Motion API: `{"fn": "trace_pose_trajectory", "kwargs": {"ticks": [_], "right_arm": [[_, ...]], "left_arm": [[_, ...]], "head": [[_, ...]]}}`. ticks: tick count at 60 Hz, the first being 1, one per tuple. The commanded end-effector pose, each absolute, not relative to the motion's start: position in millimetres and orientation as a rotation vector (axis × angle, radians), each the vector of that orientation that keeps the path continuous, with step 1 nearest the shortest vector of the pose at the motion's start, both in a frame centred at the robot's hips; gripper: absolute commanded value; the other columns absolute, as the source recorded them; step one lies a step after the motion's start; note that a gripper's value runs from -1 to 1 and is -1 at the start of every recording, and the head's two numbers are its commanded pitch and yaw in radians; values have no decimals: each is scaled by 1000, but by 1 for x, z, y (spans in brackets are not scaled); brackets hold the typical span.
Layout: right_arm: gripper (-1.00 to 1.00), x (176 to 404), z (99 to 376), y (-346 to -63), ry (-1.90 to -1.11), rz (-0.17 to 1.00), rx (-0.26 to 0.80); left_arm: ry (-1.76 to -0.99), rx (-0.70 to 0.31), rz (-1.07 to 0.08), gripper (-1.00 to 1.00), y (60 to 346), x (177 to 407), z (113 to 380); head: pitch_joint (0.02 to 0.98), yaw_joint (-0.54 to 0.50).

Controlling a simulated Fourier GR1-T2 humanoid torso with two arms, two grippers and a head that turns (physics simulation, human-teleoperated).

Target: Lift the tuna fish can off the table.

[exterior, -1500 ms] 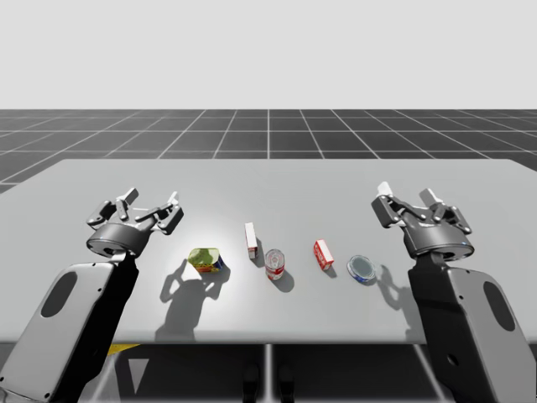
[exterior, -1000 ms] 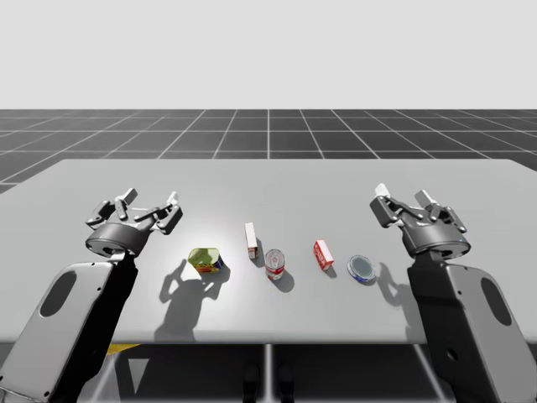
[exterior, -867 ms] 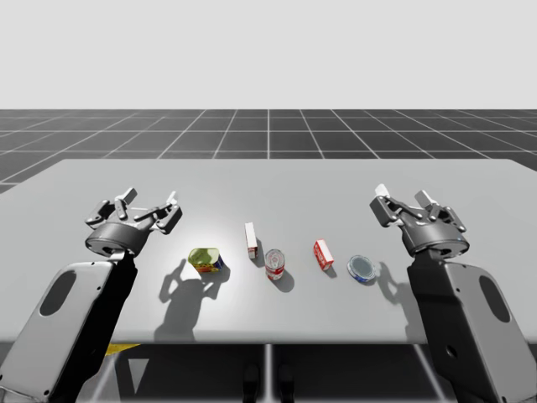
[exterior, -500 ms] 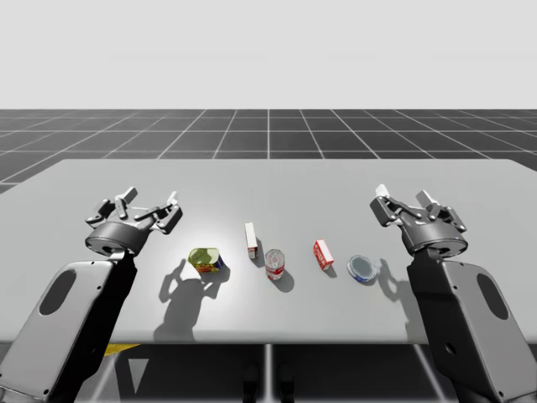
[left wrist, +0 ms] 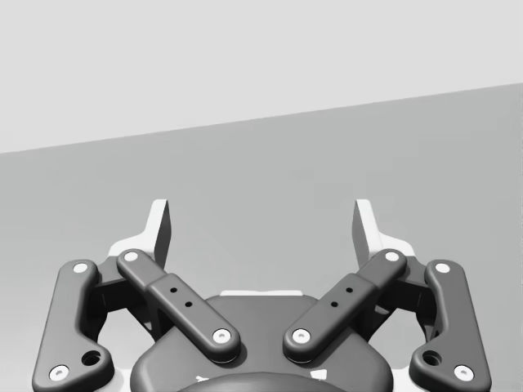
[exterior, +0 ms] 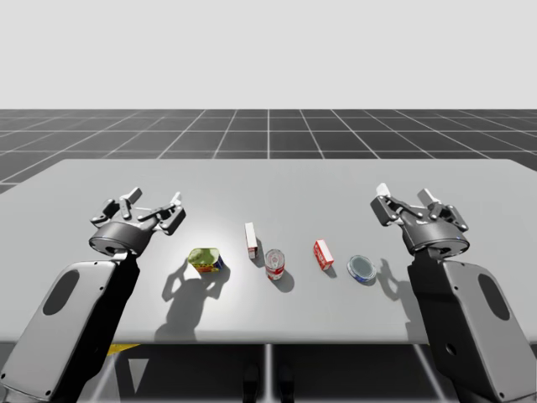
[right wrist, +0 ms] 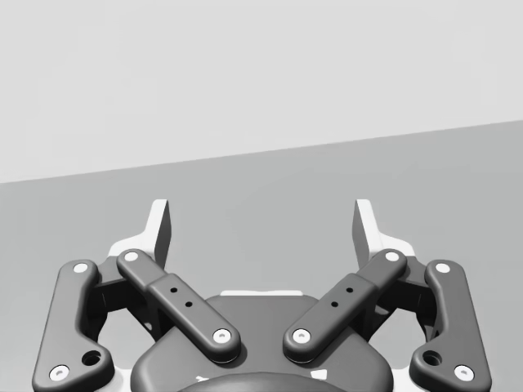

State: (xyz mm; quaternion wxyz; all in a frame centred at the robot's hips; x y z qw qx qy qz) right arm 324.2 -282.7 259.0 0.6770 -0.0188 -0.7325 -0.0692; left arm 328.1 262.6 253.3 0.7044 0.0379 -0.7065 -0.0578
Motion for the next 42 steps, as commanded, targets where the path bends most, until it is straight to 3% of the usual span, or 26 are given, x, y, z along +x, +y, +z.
{"fn": "trace_pose_trajectory", "kwargs": {"ticks": [1, 7, 21, 32, 42], "right_arm": [[-1000, 321, 263, -275, -1648, -126, -11], [-1000, 303, 275, -263, -1674, -62, -62], [-1000, 256, 282, -250, -1644, 81, 19], [-1000, 221, 268, -249, -1616, 184, 96], [-1000, 191, 249, -251, -1544, 258, 165]], "left_arm": [[-1570, 74, -125, -1000, 262, 327, 254], [-1564, 71, -121, -1000, 261, 327, 254], [-1562, 68, -120, -1000, 261, 326, 254], [-1562, 64, -121, -1000, 260, 326, 253], [-1563, 67, -123, -1000, 260, 326, 253]], "head": [[887, -446], [882, -449], [886, -451], [886, -453], [888, -451]]}}
